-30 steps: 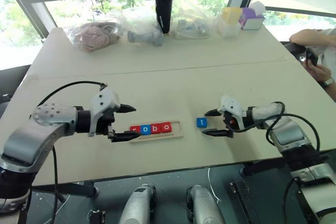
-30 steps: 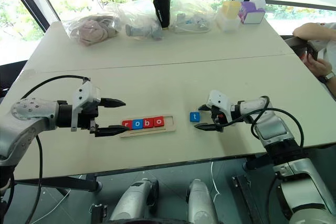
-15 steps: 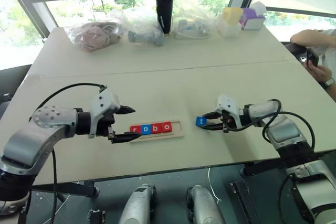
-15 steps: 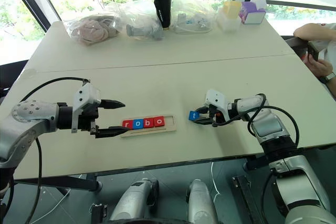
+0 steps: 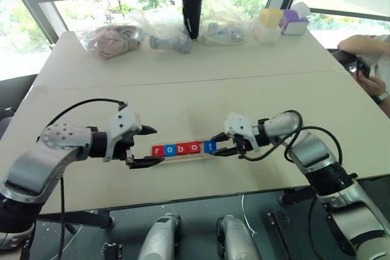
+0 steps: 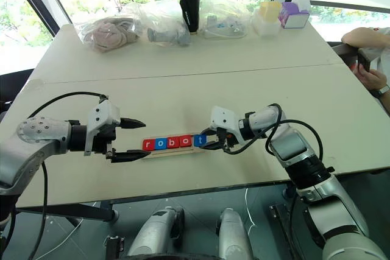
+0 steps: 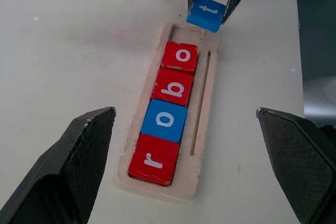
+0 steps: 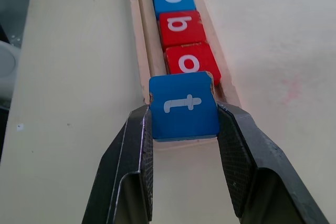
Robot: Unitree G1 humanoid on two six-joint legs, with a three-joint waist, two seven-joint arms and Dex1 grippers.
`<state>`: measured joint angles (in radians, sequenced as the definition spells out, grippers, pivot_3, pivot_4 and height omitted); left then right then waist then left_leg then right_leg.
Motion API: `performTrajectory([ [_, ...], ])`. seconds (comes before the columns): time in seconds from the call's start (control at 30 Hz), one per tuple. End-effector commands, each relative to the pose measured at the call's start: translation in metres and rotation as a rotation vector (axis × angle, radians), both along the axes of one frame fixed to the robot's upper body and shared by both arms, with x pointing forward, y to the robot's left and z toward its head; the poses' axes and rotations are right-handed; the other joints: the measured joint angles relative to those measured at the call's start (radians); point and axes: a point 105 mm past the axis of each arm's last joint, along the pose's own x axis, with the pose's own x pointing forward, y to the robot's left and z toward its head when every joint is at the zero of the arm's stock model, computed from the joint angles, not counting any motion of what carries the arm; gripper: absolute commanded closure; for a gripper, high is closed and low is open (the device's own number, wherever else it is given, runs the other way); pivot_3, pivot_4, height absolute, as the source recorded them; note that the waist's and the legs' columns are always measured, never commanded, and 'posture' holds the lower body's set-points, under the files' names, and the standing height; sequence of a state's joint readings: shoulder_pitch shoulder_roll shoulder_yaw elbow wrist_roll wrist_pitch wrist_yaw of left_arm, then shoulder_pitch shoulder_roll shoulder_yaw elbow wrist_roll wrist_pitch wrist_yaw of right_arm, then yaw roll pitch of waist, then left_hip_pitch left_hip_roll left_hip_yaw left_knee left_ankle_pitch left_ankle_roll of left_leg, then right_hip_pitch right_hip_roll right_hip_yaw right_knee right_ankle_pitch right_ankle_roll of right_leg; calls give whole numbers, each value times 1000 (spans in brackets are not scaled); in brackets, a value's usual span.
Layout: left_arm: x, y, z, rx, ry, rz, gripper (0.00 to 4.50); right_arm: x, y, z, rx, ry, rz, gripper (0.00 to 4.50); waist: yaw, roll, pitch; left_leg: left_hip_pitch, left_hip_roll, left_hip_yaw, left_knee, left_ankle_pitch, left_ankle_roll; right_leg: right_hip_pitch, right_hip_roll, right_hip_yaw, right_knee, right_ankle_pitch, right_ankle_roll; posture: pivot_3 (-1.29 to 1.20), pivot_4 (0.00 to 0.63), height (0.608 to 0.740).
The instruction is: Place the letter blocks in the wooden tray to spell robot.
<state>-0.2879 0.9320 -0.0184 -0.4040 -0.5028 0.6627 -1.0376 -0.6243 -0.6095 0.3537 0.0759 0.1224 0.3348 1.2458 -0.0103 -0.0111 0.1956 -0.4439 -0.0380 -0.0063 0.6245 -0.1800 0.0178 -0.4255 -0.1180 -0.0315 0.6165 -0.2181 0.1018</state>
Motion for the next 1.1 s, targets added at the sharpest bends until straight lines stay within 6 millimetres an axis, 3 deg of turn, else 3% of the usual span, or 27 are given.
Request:
performTrajectory([
  [0.03, -2, -4, 9, -15, -47, -8, 0, 7, 8, 9, 1, -44, 37, 3355, -1, 0, 0, 0, 0, 0, 0, 0, 0, 0, 0, 0, 0, 0, 0, 0, 150, 740],
  [0.33, -3, -8, 12, -46, -51, 2, 0, 10, 8, 0, -55, -6, 77, 3355, -1, 0, 0, 0, 0, 0, 1, 0, 0, 0, 1, 0, 1, 0, 0, 0, 150, 740],
  [0.6, -3, -11, 13, -74, -49, 13, 0, 13, 19, -6, -63, -12, 74, 3355, -2, 0, 0, 0, 0, 0, 2, 0, 0, 0, 1, 0, 3, 0, 0, 0, 150, 740],
  [1.1, -2, -13, 12, -75, -47, 14, 0, 17, 20, -7, -56, -6, 55, 3355, -2, 0, 0, 1, 0, 0, 2, 0, 0, 0, 1, 0, 4, 0, 0, 0, 150, 740],
])
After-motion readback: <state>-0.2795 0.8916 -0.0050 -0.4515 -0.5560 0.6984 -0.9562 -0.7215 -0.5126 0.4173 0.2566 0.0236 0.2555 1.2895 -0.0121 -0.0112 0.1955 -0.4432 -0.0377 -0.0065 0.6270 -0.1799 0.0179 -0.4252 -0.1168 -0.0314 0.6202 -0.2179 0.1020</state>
